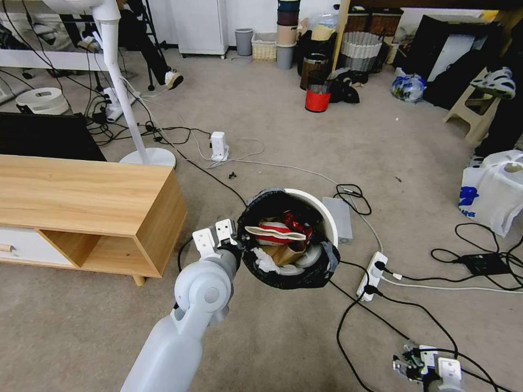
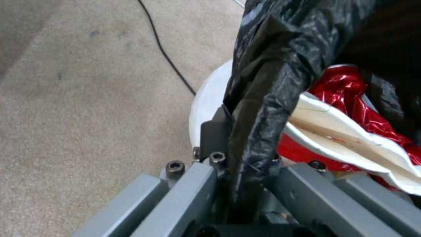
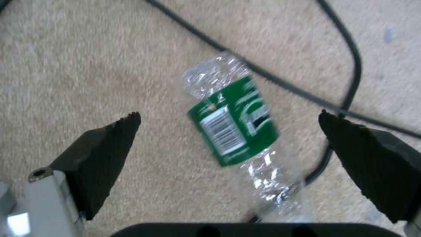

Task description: Pick up the trash bin and place the garbage on the floor into it.

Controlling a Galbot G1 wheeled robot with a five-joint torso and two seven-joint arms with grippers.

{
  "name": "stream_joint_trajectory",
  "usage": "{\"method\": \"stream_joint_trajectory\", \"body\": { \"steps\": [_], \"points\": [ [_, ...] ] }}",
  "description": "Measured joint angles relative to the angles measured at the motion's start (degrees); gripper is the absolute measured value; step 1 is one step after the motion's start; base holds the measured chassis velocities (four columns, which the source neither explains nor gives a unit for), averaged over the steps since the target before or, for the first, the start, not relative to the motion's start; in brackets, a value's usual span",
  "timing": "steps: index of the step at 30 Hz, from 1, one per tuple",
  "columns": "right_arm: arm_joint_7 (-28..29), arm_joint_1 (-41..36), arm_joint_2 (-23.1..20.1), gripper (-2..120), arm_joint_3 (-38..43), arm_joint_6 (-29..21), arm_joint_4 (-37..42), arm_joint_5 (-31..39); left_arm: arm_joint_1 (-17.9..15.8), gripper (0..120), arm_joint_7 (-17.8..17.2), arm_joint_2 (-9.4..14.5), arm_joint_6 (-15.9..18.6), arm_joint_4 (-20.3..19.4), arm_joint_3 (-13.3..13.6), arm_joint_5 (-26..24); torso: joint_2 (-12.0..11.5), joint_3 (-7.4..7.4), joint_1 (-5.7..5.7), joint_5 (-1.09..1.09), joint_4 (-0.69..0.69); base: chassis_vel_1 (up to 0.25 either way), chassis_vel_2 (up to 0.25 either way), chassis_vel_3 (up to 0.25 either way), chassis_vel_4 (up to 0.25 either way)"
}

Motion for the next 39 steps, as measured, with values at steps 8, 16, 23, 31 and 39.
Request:
{"method": "stream_joint_trajectory", "body": {
  "steps": [8,16,23,31,39],
  "points": [
    [-1.0,1.4,-2.4,100,0.3,0.5,-2.1,1.3,-0.4,0,0.2,-1.5,0.0,1.5,0.1,1.0,0.0,0.00,0.00,0.00,0.00,0.000,0.000,0.000,0.000],
    [-2.6,6.5,-1.6,100,-3.9,1.4,-9.1,-0.1,-0.4,0,0.2,-1.5,0.0,2.0,-0.5,1.1,0.0,0.00,0.00,-0.01,0.02,0.000,0.000,0.000,0.000],
    [-4.7,8.4,0.2,100,-5.2,2.8,-14.6,-3.9,0.0,0,0.1,-1.3,0.0,2.0,-1.0,1.1,0.0,0.00,0.00,0.00,0.00,0.000,0.000,0.000,0.000],
    [-4.8,8.5,0.0,100,-5.3,3.0,-14.8,-4.0,0.0,0,0.1,-1.9,0.0,2.0,-1.0,1.3,0.0,0.00,0.00,-0.01,0.00,0.000,0.000,0.000,0.000],
    [-4.5,8.8,0.0,99,-5.3,3.2,-14.8,-4.3,0.0,0,0.1,-1.7,0.0,1.9,-0.8,1.4,0.0,0.00,0.00,-0.01,0.00,0.000,0.000,0.000,0.000]
  ]
}}
